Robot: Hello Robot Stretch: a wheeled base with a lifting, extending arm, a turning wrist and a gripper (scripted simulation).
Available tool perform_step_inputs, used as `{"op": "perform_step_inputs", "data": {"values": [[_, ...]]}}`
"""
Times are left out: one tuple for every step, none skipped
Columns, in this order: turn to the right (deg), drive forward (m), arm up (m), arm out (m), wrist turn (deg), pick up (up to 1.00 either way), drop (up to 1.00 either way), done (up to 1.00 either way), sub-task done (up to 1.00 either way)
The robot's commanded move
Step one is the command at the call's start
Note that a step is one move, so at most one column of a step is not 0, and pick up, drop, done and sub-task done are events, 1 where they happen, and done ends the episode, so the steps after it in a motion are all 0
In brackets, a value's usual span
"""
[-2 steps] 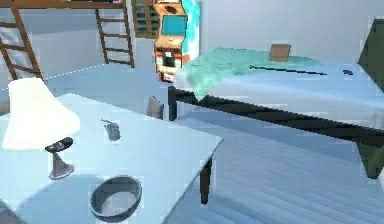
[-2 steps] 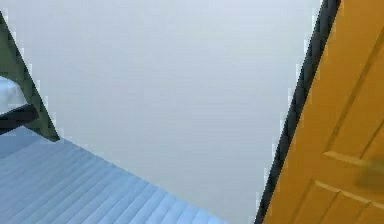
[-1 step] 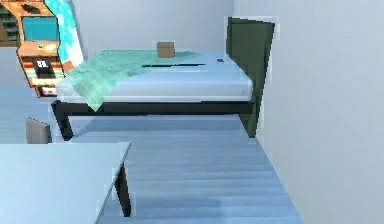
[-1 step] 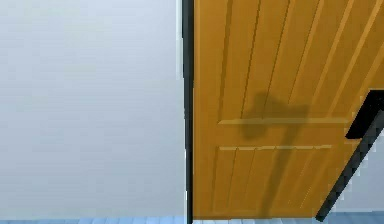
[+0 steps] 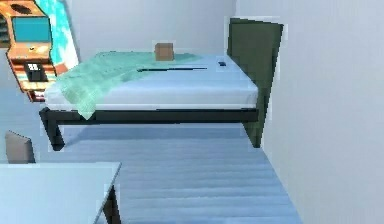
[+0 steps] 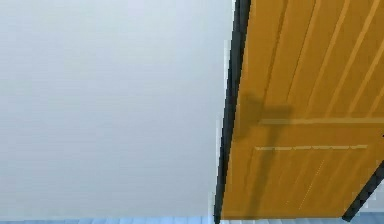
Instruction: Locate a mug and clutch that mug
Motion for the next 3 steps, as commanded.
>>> {"op": "perform_step_inputs", "data": {"values": [[6.0, 0.0, 0.0, 0.0, 0.0, 0.0, 0.0, 0.0, 0.0], [0.0, 1.0, 0.0, 0.0, 0.0, 0.0, 0.0, 0.0, 0.0], [3.0, 0.0, 0.0, 0.0, 0.0, 0.0, 0.0, 0.0, 0.0]]}}
